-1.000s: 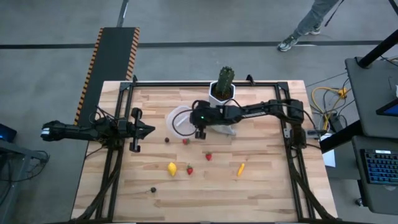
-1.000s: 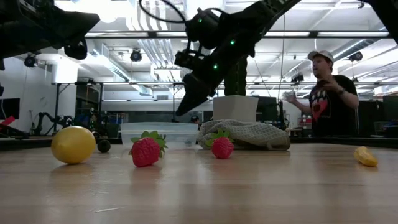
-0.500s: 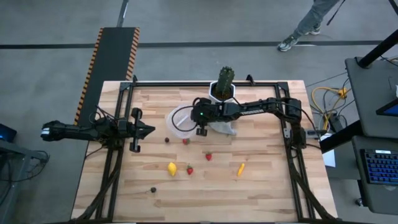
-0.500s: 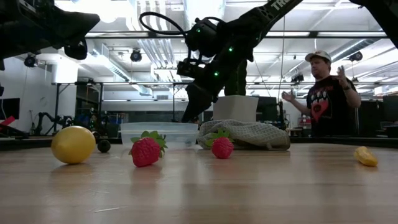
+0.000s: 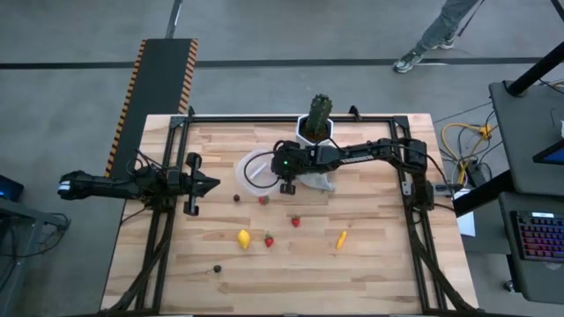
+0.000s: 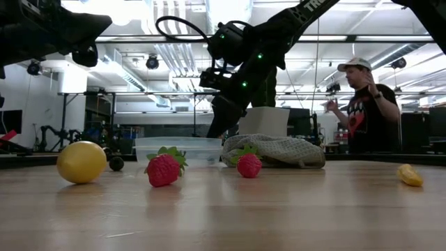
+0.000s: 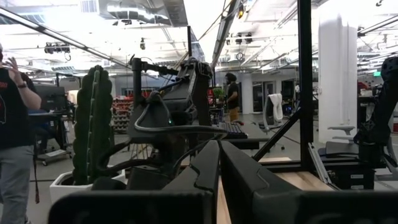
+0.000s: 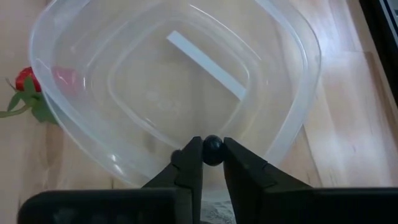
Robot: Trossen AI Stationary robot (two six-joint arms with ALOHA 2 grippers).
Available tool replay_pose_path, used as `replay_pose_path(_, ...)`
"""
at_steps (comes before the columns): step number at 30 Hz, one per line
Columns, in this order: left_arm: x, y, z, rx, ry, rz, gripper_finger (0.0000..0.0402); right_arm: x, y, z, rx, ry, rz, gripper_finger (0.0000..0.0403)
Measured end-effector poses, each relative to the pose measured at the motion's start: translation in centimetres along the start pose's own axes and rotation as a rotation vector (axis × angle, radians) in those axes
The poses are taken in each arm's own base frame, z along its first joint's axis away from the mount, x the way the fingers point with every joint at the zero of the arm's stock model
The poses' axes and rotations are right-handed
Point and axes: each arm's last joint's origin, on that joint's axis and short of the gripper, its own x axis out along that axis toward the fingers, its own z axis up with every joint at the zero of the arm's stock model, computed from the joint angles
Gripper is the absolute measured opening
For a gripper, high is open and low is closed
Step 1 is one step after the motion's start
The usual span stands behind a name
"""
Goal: Pick and placing Produce into tupperware
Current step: Put the blueberry into the transparent bin
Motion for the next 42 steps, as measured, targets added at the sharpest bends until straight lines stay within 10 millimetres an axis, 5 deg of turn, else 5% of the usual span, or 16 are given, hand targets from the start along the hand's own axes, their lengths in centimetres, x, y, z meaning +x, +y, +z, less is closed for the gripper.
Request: replay_pose_path(42, 0.0, 0.0, 0.0, 0.0, 0.0, 0.0, 0.0, 0.02, -0.06, 0.01, 0.012, -0.004, -0.001, 0.0159)
